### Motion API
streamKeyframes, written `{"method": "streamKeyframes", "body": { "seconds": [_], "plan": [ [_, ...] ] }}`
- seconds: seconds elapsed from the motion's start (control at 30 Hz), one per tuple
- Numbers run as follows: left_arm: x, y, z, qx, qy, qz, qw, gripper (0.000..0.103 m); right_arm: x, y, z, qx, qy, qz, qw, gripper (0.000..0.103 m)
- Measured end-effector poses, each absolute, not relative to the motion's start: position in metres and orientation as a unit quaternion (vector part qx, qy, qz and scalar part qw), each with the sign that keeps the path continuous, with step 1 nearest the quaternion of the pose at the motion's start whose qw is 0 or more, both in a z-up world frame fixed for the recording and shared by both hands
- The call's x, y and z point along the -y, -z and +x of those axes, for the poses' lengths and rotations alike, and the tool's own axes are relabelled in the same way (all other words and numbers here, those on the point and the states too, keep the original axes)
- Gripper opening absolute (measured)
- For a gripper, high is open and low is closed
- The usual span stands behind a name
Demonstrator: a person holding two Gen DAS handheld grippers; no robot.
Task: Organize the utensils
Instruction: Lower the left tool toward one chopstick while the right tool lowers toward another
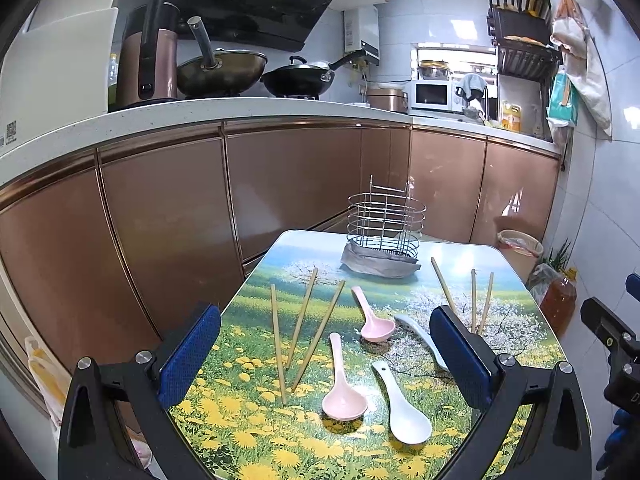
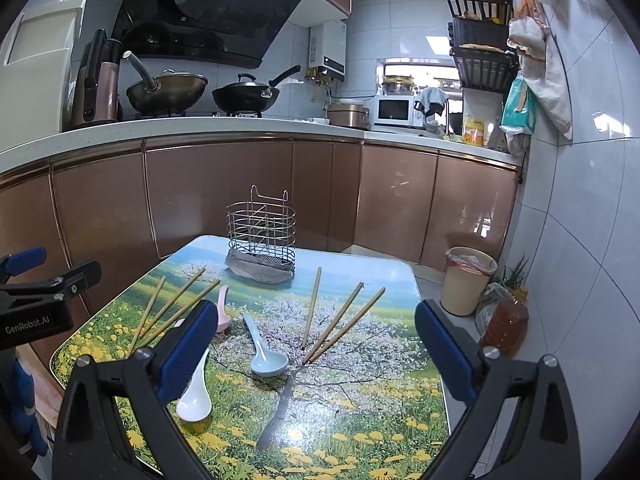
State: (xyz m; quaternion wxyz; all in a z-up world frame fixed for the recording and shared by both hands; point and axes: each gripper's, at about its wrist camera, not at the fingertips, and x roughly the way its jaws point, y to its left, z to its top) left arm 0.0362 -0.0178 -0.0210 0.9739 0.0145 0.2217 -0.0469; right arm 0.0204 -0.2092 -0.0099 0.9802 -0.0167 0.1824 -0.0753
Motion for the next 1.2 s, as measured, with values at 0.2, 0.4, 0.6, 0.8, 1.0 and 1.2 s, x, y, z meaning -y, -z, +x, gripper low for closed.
{"method": "streamKeyframes", "body": {
  "seconds": [0.2, 0.4, 0.6, 0.8, 1.0, 1.2],
  "plan": [
    [0.002, 0.021, 0.033, -0.221, 0.038, 0.015, 0.975, 0.103, 0.217, 0.018, 0.022, -0.202, 0.084, -0.010, 0.976, 0.100],
    [-0.029, 0.031, 0.046, -0.255, 0.007, 0.031, 0.966, 0.103, 0.229, 0.033, 0.031, -0.253, 0.062, 0.009, 0.965, 0.100],
    [-0.044, 0.053, 0.064, -0.313, 0.019, 0.035, 0.949, 0.103, 0.241, 0.041, 0.045, -0.282, 0.026, 0.024, 0.959, 0.099],
    [-0.027, 0.071, 0.085, -0.351, 0.057, 0.043, 0.934, 0.093, 0.250, 0.048, 0.064, -0.307, 0.005, 0.024, 0.951, 0.098],
    [-0.024, 0.073, 0.112, -0.361, 0.069, 0.041, 0.929, 0.092, 0.275, 0.051, 0.091, -0.326, 0.015, 0.044, 0.944, 0.098],
    [-0.032, 0.080, 0.170, -0.402, 0.078, 0.030, 0.912, 0.075, 0.300, 0.053, 0.140, -0.357, 0.014, 0.061, 0.932, 0.078]
  ]
}}
